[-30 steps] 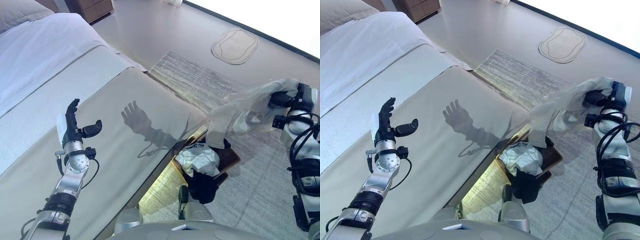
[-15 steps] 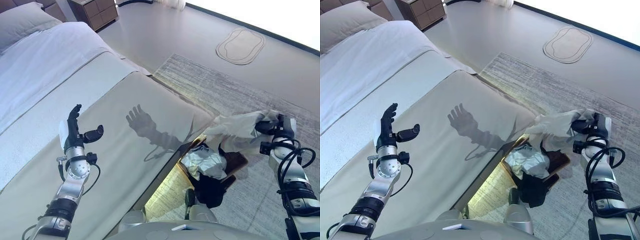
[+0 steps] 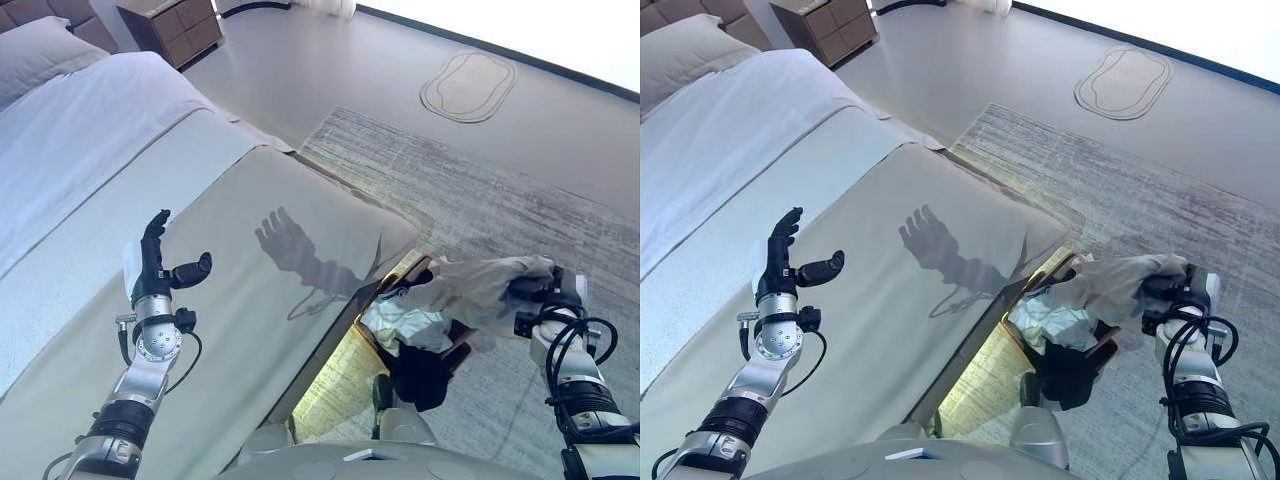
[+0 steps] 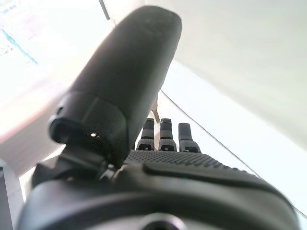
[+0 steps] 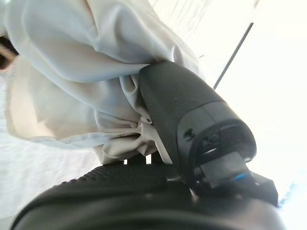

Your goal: Pick up the clothes from the bed and place them into the basket

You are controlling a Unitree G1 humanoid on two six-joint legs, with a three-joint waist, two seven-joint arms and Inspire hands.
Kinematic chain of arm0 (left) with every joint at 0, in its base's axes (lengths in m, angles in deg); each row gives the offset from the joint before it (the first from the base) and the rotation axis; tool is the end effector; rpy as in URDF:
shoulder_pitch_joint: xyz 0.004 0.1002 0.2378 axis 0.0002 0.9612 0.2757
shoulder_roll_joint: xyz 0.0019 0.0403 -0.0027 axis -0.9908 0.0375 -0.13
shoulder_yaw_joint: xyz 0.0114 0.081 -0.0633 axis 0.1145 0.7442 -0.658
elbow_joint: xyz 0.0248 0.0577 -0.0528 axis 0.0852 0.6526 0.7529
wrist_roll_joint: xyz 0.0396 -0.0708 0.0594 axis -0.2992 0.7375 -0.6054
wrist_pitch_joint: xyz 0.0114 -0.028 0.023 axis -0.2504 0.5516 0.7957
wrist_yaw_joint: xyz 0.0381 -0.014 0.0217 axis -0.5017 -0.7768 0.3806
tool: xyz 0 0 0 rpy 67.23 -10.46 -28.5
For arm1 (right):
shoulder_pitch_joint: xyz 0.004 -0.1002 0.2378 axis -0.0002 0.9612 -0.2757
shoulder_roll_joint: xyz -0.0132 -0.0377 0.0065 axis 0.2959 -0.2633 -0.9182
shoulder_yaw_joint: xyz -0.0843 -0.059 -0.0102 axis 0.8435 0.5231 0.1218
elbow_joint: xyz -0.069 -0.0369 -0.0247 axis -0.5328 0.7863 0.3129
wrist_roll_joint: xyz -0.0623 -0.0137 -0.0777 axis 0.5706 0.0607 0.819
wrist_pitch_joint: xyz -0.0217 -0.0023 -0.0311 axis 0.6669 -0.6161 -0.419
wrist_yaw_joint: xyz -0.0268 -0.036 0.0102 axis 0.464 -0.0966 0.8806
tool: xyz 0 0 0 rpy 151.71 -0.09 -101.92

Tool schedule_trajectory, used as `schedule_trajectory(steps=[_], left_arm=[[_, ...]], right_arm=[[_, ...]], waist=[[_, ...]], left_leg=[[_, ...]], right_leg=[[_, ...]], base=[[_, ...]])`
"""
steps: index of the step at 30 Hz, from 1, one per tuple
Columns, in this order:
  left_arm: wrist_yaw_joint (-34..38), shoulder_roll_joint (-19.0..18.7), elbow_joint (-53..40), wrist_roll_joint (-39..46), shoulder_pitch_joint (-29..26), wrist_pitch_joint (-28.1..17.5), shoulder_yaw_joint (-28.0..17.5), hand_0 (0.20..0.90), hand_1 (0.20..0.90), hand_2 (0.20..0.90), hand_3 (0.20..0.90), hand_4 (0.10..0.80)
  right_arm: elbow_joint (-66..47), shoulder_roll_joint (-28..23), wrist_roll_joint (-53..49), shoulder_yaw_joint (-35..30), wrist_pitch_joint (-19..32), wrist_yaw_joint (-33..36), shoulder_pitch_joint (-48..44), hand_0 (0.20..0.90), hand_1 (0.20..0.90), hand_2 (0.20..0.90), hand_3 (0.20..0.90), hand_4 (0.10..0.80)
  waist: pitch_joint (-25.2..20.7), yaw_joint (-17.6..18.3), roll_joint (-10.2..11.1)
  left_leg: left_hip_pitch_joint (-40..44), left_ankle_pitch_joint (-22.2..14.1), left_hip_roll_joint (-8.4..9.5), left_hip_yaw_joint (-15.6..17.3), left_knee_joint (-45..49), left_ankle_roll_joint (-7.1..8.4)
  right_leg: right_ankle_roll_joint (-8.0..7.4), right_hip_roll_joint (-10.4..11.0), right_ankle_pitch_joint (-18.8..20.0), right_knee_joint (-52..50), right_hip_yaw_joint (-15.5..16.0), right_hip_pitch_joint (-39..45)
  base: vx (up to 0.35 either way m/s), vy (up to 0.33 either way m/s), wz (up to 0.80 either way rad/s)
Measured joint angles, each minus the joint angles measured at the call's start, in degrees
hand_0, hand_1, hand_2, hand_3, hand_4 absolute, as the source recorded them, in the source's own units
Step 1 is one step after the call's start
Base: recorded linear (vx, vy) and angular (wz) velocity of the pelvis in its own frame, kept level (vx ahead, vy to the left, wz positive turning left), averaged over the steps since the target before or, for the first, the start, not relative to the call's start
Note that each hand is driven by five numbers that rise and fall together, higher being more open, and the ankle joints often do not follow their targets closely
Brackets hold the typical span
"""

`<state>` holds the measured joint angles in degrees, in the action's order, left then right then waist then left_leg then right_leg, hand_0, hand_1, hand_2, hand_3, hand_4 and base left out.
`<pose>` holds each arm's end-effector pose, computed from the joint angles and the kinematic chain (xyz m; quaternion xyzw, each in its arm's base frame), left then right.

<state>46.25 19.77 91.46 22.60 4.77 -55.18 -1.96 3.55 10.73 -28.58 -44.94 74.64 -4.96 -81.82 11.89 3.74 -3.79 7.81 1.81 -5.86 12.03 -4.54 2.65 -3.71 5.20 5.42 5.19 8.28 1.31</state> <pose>0.1981 0.2503 0.0083 0.2468 0.0257 0.1959 0.9487 0.1956 -0.3210 0.0069 -0.1749 0.2366 -0.3510 0.8889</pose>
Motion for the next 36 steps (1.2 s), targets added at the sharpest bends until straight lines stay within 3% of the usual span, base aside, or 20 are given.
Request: schedule_trajectory(steps=[9, 16, 17, 18, 30, 36], left_arm=[[-2.6, -1.0, -0.1, 0.1, -0.2, 0.0, 2.4, 0.900, 0.900, 0.900, 0.900, 0.800], [-3.7, -1.1, -0.1, 0.1, -1.0, 0.0, 4.0, 0.900, 0.900, 0.900, 0.900, 0.800], [-3.8, -1.1, -0.1, 0.1, -1.2, 0.0, 4.5, 0.900, 0.900, 0.900, 0.900, 0.800], [-3.8, -1.1, -0.1, 0.1, -1.4, -0.2, 4.5, 0.900, 0.900, 0.900, 0.900, 0.800], [-4.1, -1.1, -0.1, 0.0, -1.6, -0.5, 5.6, 0.900, 0.900, 0.900, 0.900, 0.800], [-4.2, -1.0, -0.1, 0.0, -1.6, -0.5, 6.3, 0.900, 0.900, 0.900, 0.900, 0.800]], right_arm=[[6.5, -2.2, 1.8, -2.2, 0.1, -4.2, -0.3, 0.300, 0.300, 0.300, 0.200, 0.100], [12.2, -4.7, 11.4, 2.0, 2.7, -10.7, -0.8, 0.300, 0.300, 0.300, 0.200, 0.100], [12.8, -4.7, 11.6, 2.3, 2.8, -10.7, -1.1, 0.396, 0.396, 0.396, 0.313, 0.213], [13.0, -4.7, 11.9, 2.5, 2.9, -10.6, -1.3, 0.900, 0.900, 0.900, 0.900, 0.800], [13.3, -4.8, 14.1, 3.0, 5.6, -10.0, -2.9, 0.900, 0.900, 0.900, 0.900, 0.800], [12.0, -4.8, 14.2, 3.0, 6.6, -9.8, -3.0, 0.900, 0.900, 0.900, 0.900, 0.800]], waist=[[0.2, 0.8, -3.0], [0.3, 0.4, -4.4], [0.3, 0.3, -4.5], [0.3, 0.3, -4.6], [1.4, -0.5, -6.5], [1.7, -0.6, -6.1]], left_leg=[[-0.8, 0.0, -0.11, 0.3, 0.0, 0.00], [-0.9, 0.0, -0.15, 0.3, 0.0, 0.00], [-1.0, 0.0, -0.14, 0.2, 0.0, 0.00], [-1.2, 0.0, -0.14, 0.2, 0.0, 0.00], [-2.0, 0.1, -0.11, 0.0, 0.1, 0.08], [-2.0, 0.1, -0.10, -0.1, 0.1, 0.11]], right_leg=[[-0.02, 0.1, 0.0, 0.0, 0.0, -1.0], [-0.04, 0.1, 0.0, 0.0, 0.1, -1.0], [-0.04, 0.1, 0.0, 0.0, 0.1, -1.1], [-0.04, 0.1, 0.0, 0.1, 0.2, -1.3], [-0.04, 0.2, 0.0, 0.1, 0.4, -1.9], [-0.04, 0.2, 0.0, 0.1, 0.4, -1.9]], base=[[-0.033, 0.018, -0.01], [0.000, 0.000, 0.00], [0.000, 0.000, 0.00], [0.000, 0.000, 0.00], [0.000, 0.002, 0.00], [0.000, 0.000, 0.00]])
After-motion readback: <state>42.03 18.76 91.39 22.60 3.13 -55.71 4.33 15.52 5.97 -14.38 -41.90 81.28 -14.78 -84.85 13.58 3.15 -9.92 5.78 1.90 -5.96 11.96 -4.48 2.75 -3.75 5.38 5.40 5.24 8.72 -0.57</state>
